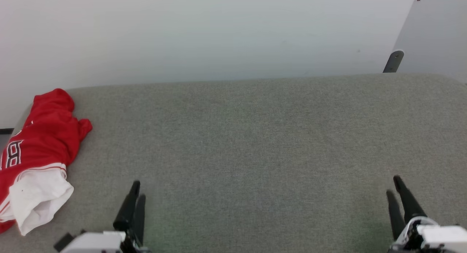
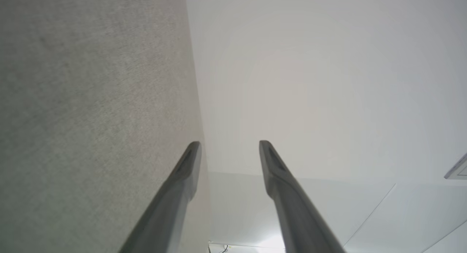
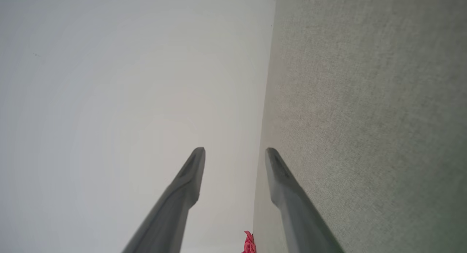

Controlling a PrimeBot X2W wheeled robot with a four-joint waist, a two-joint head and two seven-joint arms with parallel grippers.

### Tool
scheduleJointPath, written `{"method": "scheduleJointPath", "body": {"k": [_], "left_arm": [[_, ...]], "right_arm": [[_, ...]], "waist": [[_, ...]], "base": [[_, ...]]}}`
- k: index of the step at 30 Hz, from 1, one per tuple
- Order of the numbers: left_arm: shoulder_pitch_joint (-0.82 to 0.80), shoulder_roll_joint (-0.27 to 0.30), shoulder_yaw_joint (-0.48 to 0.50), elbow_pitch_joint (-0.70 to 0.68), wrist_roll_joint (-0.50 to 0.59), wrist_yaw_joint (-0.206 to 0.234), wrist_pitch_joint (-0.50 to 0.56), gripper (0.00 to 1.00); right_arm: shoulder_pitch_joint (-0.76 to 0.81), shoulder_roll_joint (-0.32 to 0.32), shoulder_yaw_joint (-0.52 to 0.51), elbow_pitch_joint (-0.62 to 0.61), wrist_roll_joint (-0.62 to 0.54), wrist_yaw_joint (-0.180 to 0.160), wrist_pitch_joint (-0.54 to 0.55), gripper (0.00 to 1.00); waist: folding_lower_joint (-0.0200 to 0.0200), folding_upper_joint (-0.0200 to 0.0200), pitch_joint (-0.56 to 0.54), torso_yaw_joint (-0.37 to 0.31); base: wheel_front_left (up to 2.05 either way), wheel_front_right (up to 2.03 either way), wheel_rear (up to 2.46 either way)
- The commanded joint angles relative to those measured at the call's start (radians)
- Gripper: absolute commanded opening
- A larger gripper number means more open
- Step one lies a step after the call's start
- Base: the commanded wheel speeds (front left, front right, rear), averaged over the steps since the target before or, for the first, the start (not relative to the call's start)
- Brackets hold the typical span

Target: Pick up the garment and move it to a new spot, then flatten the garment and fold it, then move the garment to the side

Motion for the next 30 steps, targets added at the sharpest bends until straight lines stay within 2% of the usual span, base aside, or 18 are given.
{"method": "scheduleJointPath", "body": {"k": [1,17,24,30], "left_arm": [[0.013,-0.003,-0.002,0.011,0.000,0.000,-0.001,1.00],[0.035,0.013,-0.053,-0.070,0.020,0.022,-0.057,1.00],[0.043,0.043,-0.085,-0.095,0.086,0.040,-0.091,1.00],[0.048,0.070,-0.114,-0.103,0.174,0.067,-0.123,1.00]], "right_arm": [[0.012,0.002,0.001,0.011,0.000,0.000,-0.001,1.00],[0.005,-0.003,0.065,-0.013,-0.039,0.000,-0.061,1.00],[-0.001,-0.018,0.093,-0.011,-0.122,0.000,-0.097,1.00],[-0.009,-0.026,0.110,-0.003,-0.245,0.000,-0.125,1.00]], "waist": [[0.0000,0.0000,0.000,0.000],[0.0000,0.0000,-0.002,-0.002],[0.0000,0.0000,-0.004,-0.002],[0.0000,0.0000,-0.007,-0.003]], "base": [[0.00,0.00,0.00],[0.00,0.00,0.00],[0.00,0.00,0.00],[0.00,0.00,0.00]]}}
